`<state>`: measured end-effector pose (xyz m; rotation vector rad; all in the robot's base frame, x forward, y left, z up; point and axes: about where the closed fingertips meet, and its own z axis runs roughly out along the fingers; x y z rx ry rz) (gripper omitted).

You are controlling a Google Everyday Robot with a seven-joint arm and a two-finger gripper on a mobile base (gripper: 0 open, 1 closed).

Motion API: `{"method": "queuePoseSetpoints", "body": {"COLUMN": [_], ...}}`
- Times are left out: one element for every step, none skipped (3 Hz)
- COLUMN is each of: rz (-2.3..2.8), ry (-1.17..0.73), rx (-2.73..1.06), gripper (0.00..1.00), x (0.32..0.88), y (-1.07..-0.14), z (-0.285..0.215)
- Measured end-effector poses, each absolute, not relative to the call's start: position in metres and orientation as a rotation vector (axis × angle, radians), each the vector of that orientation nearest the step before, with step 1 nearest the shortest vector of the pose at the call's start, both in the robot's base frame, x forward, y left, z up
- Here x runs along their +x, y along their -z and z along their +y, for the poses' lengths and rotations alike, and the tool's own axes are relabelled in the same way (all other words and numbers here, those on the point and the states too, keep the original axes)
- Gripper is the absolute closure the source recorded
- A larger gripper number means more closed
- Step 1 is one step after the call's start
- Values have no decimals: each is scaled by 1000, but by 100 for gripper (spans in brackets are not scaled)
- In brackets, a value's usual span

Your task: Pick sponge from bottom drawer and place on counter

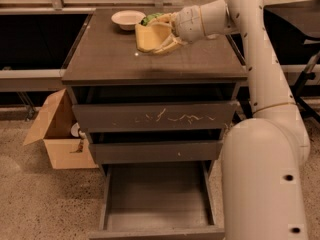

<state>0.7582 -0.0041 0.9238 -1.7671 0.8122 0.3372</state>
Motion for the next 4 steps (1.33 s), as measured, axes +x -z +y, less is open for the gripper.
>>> {"method": "queuePoseSetpoints", "body": {"rz": [820,844,857,867], "ry": [-379,-415,-431,-433], "rx": [-1802,-1832,-1831,-1818], "gripper": [83,52,28,4], "x": [765,772,775,779], "y": [-916,-903,-897,-898], "z": [21,42,49,50]}}
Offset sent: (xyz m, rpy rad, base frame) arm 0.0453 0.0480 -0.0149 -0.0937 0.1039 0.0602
